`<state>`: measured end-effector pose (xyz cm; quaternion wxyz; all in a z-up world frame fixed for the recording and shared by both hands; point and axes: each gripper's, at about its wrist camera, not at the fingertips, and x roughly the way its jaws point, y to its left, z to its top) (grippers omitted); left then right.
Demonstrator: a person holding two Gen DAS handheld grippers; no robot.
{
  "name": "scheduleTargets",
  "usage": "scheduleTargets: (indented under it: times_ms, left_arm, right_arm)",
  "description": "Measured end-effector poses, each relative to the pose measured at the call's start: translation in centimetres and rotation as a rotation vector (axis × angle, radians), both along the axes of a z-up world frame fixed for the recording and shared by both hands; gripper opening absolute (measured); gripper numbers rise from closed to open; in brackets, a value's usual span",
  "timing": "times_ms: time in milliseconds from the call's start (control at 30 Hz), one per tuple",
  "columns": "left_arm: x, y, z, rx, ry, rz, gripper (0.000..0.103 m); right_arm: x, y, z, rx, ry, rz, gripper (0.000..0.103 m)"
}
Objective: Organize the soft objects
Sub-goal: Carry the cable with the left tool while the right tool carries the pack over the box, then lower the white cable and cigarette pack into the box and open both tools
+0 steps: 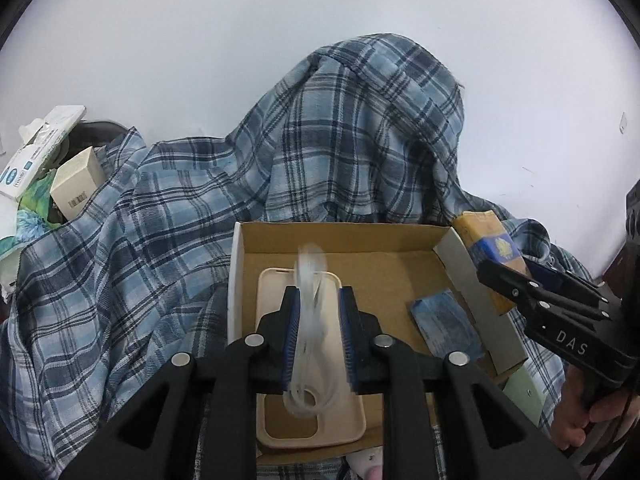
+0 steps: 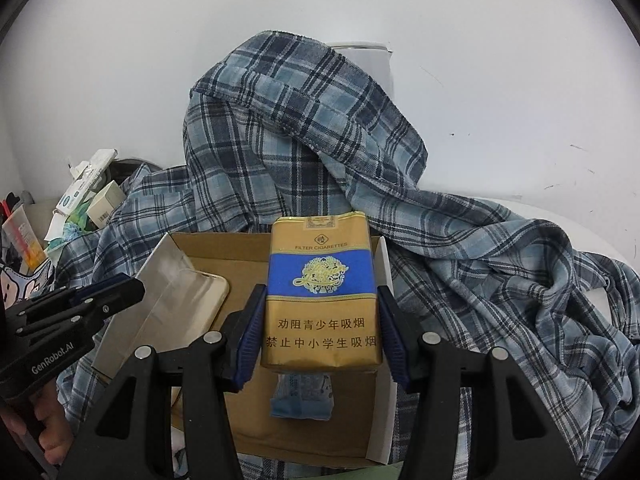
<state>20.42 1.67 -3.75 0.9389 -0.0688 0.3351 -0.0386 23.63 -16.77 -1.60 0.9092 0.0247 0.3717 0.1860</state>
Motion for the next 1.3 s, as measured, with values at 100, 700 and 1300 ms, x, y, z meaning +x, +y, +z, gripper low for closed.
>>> scheduleTargets:
  times_ms: [100,700,1300]
  left_arm:
    - [-0.3,0.1,0.2,0.005,-0.033,0.024,0.090]
    - [-1.1,-0.2,1.3,0.028,-0.088,0.018,0.090]
    - [-9.3,-2.0,12.0,0.062,-0.333,-0.027,0.090]
  right_arm:
    - [0.2,0.0,-0.2,-0.002,0.003,-0.001,0.051]
    - [0.6,0.8,-1.4,0.012,0.065,0.032,0.072]
    - [-5.1,-3.6,9.5,0.054,-0.234,-0.017,0.073]
